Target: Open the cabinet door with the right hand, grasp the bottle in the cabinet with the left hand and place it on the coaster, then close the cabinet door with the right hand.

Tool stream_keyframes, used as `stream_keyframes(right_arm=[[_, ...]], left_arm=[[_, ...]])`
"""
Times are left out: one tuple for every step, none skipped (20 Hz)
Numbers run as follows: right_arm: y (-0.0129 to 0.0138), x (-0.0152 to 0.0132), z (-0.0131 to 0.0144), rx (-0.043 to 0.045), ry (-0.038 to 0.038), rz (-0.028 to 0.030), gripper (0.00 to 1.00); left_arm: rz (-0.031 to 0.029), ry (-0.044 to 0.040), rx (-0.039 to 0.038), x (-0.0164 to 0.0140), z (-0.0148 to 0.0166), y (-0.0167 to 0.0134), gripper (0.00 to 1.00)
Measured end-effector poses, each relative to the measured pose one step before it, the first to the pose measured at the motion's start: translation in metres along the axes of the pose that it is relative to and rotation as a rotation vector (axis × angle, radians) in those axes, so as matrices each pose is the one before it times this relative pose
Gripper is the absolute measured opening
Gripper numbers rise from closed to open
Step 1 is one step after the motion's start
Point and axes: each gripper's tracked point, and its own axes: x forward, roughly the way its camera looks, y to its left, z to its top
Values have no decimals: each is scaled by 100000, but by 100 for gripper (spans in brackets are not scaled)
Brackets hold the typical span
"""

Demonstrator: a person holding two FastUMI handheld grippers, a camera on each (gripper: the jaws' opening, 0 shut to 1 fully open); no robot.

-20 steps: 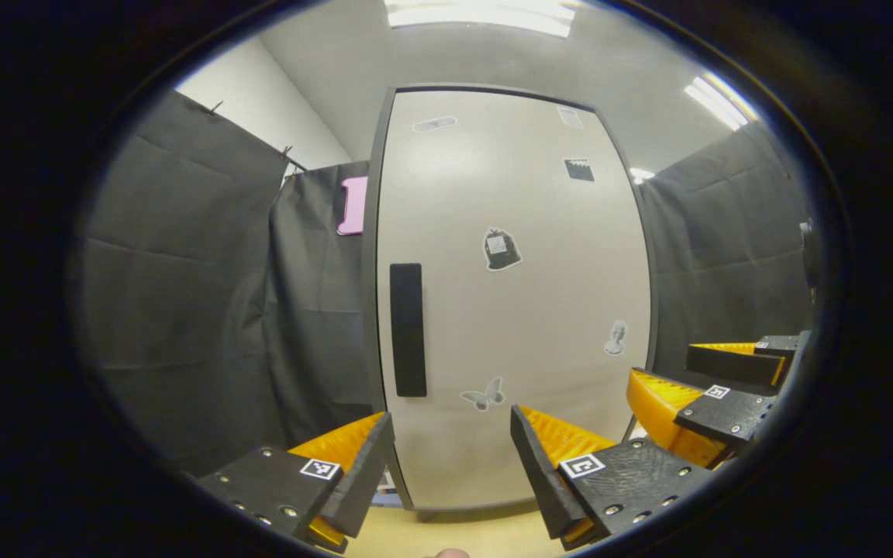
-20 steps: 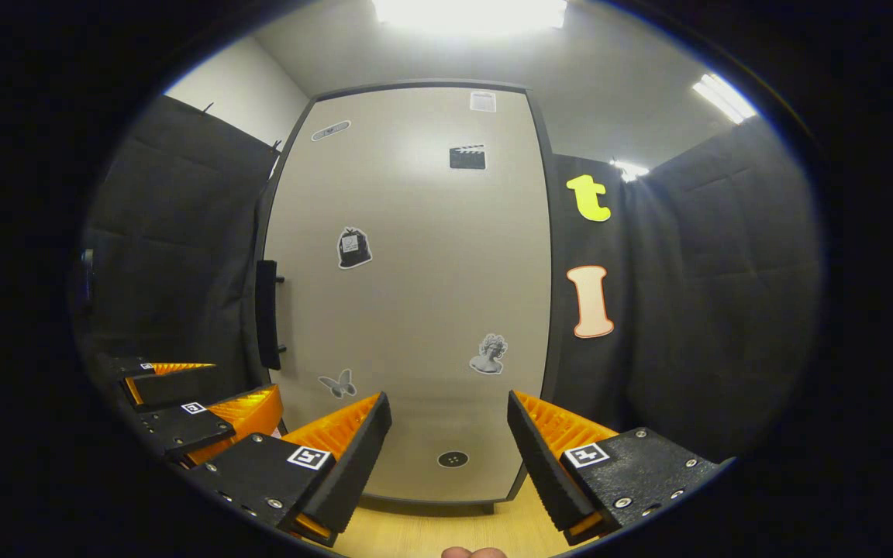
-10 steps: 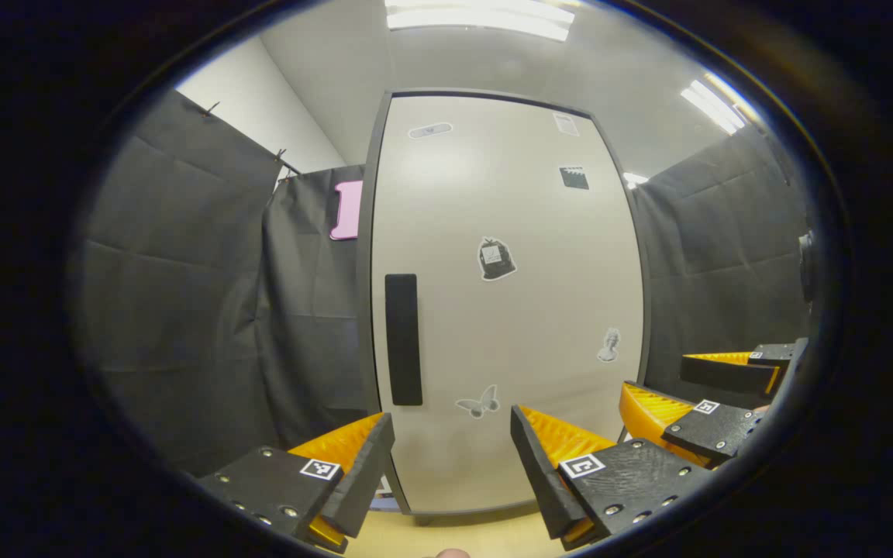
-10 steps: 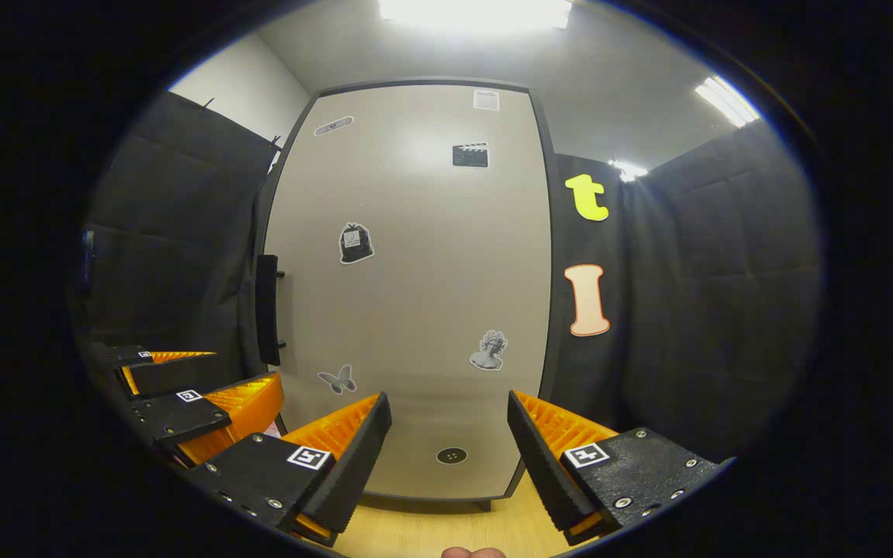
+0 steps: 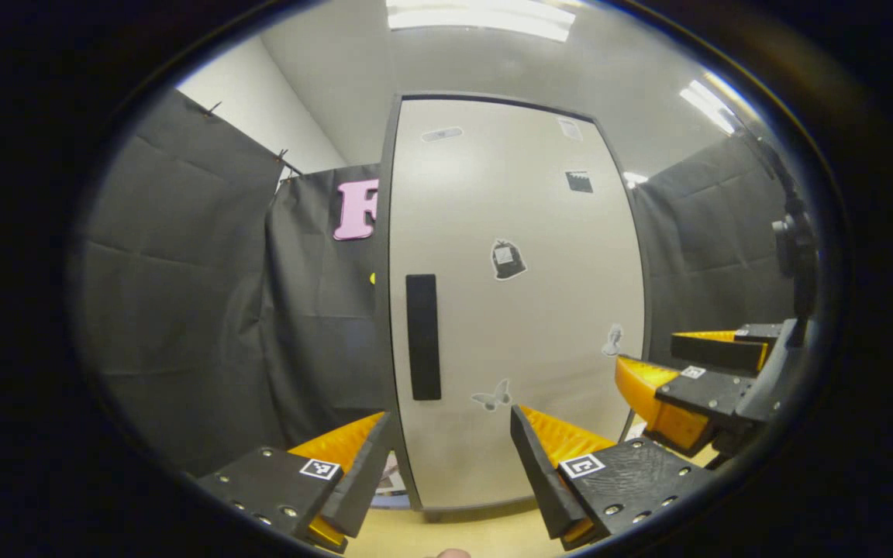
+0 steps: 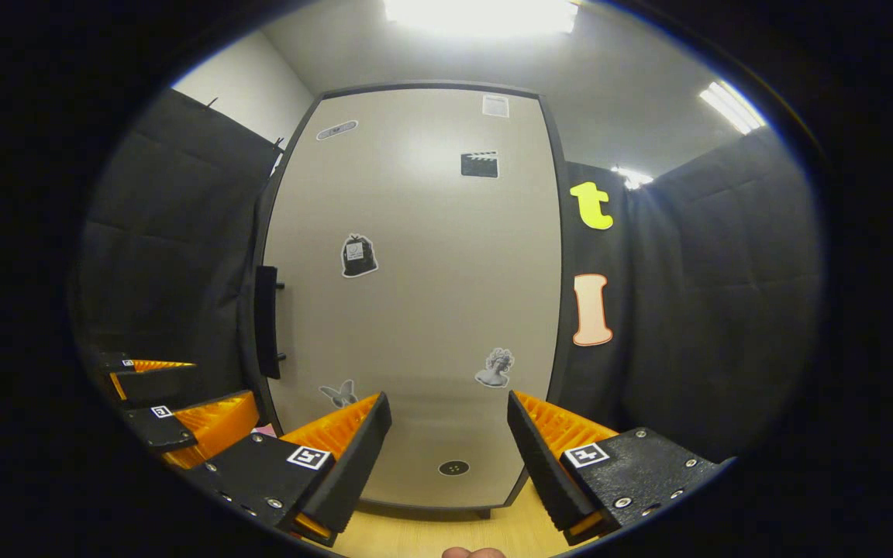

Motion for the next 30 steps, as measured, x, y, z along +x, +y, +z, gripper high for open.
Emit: stream_keyframes(right_arm=[[242,358,444,-29,-772,437,94],[373,182,480,-81,-866,778,94],[425,308,506,-281,-887,736,94],[525,269,389,-55,-1015,919,94],[722,402,490,149,-886,1280,94],[834,506,381,49,-809,1527,94],[913,455,424,-100,-639,1529,94],[970,438,304,133,-599,1844,94],[1099,416,366,386,-511,1919,94],[1088,443,262,261,-389,1858,94],[1138,390,272,129,-414,1954,94],[1091,393,183,25,-463,1943,94],[1055,382,203,30,-350,1777,94],[1118,370,87,88,-171,2025,94],[1123,364,30,-3,-126,1972,94],[966,413,-152,-208,83,1545,94],[1020,414,-141,27,375,1706,94],[994,543,-311,839,421,1938,94],[896,583,-405,1048,760,1553,94],[711,653,-505,335,1100,753,94],[341,722,-612,-220,1447,211,94],[418,720,-677,-359,1429,216,95],[395,671,-599,-488,1552,285,95],[308,569,-548,-700,1495,272,95],[100,504,-439,-959,1770,-18,94],[95,269,-357,-240,1489,-703,91],[174,469,-235,457,1582,255,88],[-149,732,-387,429,1775,-301,78],[-358,361,-396,704,2306,-1438,68],[69,-521,362,2466,90,-378,36]], left_arm=[[1017,540,-228,-324,-343,662,87],[1072,560,-272,-376,-266,717,87],[970,559,-146,-419,-321,621,87],[1121,584,47,-369,-305,661,87],[928,431,-56,-504,-427,840,87],[1190,451,-30,-446,-301,802,87],[1174,424,-22,-321,-340,831,87],[1275,241,29,-385,-211,814,87],[1681,-45,59,-387,-122,812,90],[1623,53,151,-339,-104,849,90],[1580,16,231,-289,-146,955,87],[1318,55,243,-314,-60,818,87],[1348,84,174,-409,-173,824,87],[1333,83,-6,-405,-146,773,90],[1199,362,-5,-440,-274,829,90],[1250,505,73,-322,-302,732,90],[1162,886,57,-211,-463,725,90],[808,1009,-131,-223,-410,605,90],[709,834,-275,-406,-419,672,90],[675,574,-372,-246,-303,550,90],[638,566,-172,-238,-338,545,90],[592,517,-12,-151,-310,545,90],[631,96,34,-37,-148,521,90],[603,117,-56,-107,-111,482,87],[256,294,-344,-85,-332,461,87],[-109,874,-334,81,-386,265,87],[817,1316,-326,13,-458,516,90],[1130,525,-898,-64,-324,629,90],[767,219,-1503,102,-53,558,90],[456,70,-1382,60,26,308,90]])
